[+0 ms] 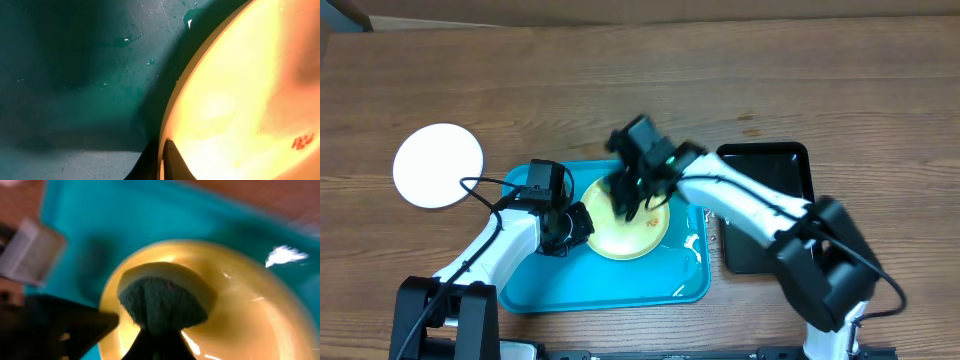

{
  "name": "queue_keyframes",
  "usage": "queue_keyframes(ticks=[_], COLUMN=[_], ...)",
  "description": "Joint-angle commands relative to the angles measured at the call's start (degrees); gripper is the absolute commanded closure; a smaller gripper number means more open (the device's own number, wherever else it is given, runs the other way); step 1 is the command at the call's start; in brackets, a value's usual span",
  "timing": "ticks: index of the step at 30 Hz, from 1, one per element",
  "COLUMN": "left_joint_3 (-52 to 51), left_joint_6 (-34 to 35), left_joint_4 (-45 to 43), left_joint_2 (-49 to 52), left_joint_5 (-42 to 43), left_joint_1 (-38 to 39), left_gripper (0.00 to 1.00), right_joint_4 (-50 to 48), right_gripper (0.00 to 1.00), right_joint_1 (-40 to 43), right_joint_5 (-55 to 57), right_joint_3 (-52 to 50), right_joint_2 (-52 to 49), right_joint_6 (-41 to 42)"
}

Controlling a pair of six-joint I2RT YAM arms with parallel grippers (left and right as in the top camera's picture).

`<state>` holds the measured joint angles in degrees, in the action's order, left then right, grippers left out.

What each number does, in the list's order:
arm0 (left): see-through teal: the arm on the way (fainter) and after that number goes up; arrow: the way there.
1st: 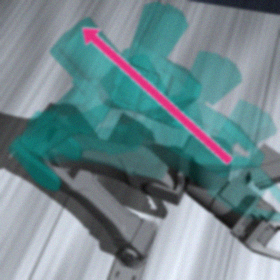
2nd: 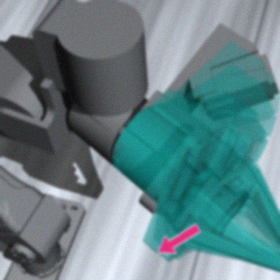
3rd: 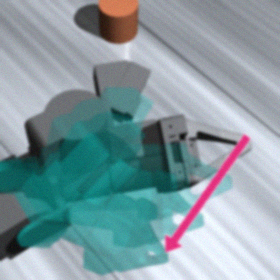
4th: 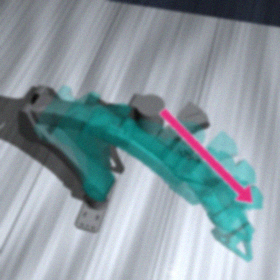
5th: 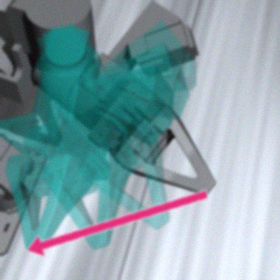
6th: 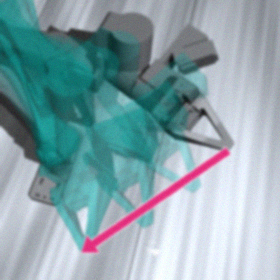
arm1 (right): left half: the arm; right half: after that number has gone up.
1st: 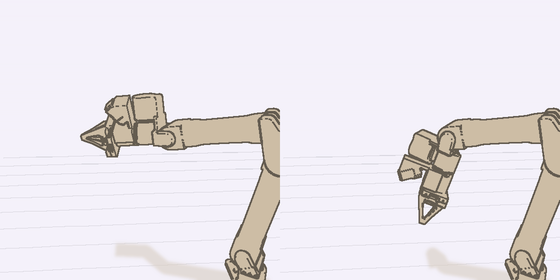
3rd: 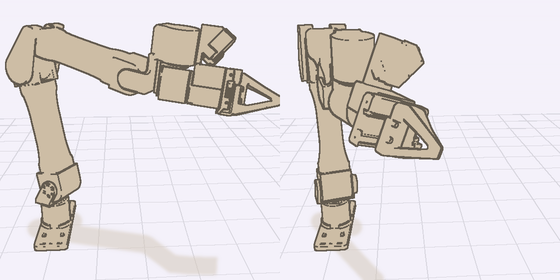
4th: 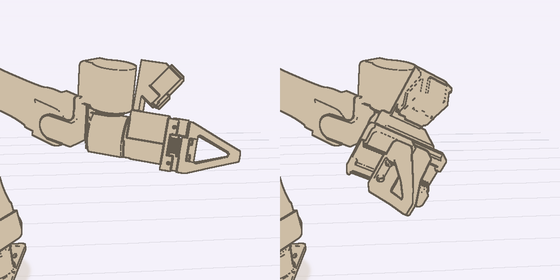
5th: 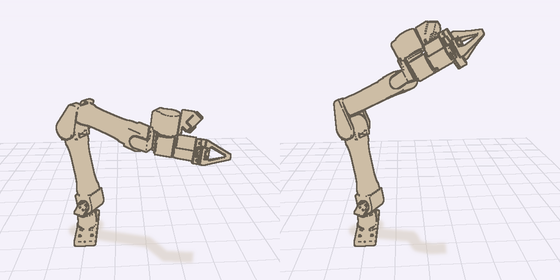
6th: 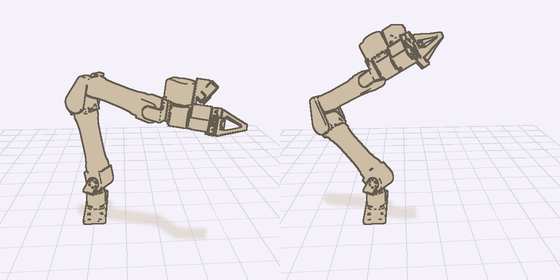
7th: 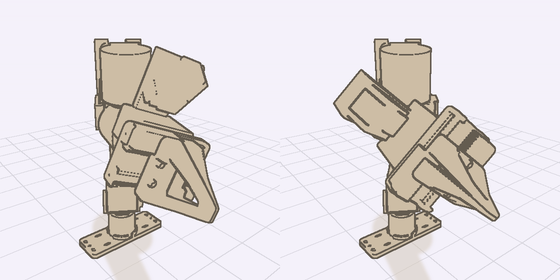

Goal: Clean dirty plates on tray and stack at the side
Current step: 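Scrub the yellow plate's stain with the sponge while left gripper holds rim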

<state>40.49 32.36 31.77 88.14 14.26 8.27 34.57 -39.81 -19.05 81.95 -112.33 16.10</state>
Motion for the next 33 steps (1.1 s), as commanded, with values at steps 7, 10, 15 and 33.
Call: queue_keyframes(ticks=[7,10,15,33], left_joint_3=[-1.77,-1.77,-1.77,-1.77], left_joint_6=[-2.14,-2.14,-2.14,-2.16], left_joint_4=[0.52,0.52,0.52,0.55], left_joint_2=[1.55,1.55,1.55,1.55], left_joint_5=[-3.28,-3.28,-3.26,-3.28], left_joint_1=[0.44,0.44,0.44,0.44], left_gripper=[0.96,0.96,0.96,0.96], right_joint_4=[3.61,-0.09,-9.97,-20.33], right_gripper=[0.96,0.96,0.96,0.96], right_joint_1=[1.42,0.85,0.83,-1.40], right_joint_5=[3.52,4.24,7.98,-0.37], right_joint_3=[-5.92,-10.75,-18.71,-28.52], right_joint_2=[4.52,4.52,4.52,4.52], right_joint_6=[0.02,0.04,0.04,15.82])
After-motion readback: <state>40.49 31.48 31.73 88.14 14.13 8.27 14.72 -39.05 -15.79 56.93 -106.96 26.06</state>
